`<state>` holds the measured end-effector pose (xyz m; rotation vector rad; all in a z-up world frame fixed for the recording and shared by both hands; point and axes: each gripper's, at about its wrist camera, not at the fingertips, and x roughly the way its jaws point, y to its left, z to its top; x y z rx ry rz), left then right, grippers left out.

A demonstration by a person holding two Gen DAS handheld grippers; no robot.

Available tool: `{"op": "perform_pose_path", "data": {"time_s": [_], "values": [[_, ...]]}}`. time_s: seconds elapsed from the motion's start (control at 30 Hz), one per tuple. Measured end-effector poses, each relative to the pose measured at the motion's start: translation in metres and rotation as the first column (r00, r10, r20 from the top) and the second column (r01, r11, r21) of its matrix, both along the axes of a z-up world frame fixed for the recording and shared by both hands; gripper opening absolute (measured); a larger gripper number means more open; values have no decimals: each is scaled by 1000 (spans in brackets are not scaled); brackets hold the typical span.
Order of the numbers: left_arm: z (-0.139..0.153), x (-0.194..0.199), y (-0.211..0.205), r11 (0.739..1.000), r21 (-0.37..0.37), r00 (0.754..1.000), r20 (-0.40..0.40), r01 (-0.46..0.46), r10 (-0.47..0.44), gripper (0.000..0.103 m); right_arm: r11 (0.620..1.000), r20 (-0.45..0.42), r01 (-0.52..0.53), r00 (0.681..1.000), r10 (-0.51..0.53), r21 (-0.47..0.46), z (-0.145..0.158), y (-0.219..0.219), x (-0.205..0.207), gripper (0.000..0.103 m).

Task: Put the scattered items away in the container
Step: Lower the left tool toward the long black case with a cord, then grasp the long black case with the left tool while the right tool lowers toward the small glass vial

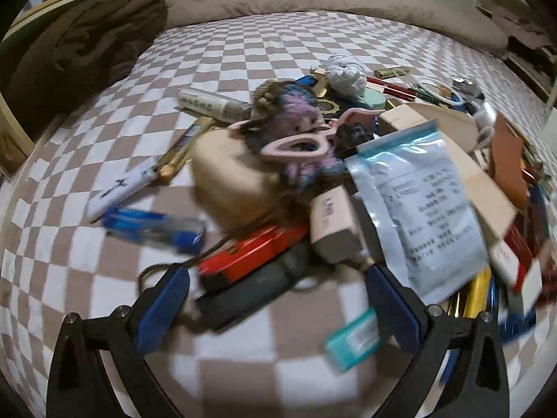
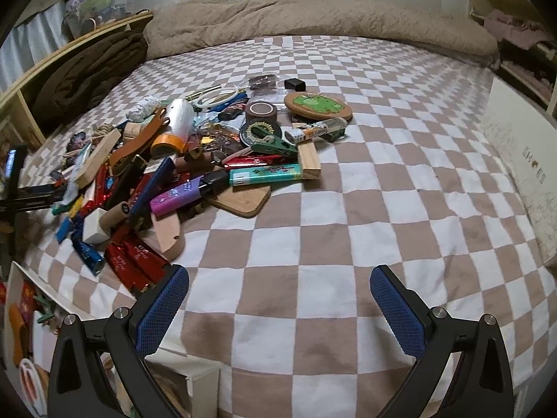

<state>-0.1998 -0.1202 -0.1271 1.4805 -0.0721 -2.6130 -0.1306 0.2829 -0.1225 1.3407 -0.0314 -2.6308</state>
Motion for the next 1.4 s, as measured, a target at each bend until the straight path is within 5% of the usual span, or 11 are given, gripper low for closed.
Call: {"op": "perform_pose_path", "data": {"time_s": [0.1, 0.3, 0.67, 0.87, 1.0, 1.2, 1.4], "values": [[-4, -7, -1, 997, -61, 998, 0, -55, 56, 103, 1000, 0, 9, 1000, -9, -1, -1, 2, 0, 103], [0, 3, -43, 976, -31, 976, -17, -216, 215, 103, 1000, 12, 12, 1000, -12, -4, -5, 4, 1, 103], [2, 55, -76, 978, -27, 977, -56, -206, 204, 103, 998, -107, 38, 994, -31, 59, 10, 11, 1, 103], [-4, 54, -71, 975, -52, 971, -124, -214, 206, 103, 997, -70, 32, 997, -27, 73, 9, 8, -38, 103], [-3, 57, -75, 977, -26, 968, -141, -212, 206, 103, 986, -28, -1, 1000, 5, 164, -6, -4, -72, 103], [-1, 65, -73, 979, 8, 965, -170, -203, 201, 102, 960, -32, 87, 996, -81, 267, -27, 0, -105, 103], [0, 69, -74, 980, 26, 962, -189, -195, 196, 101, 942, -5, 298, 954, -301, 152, -30, 52, -112, 103]]}}
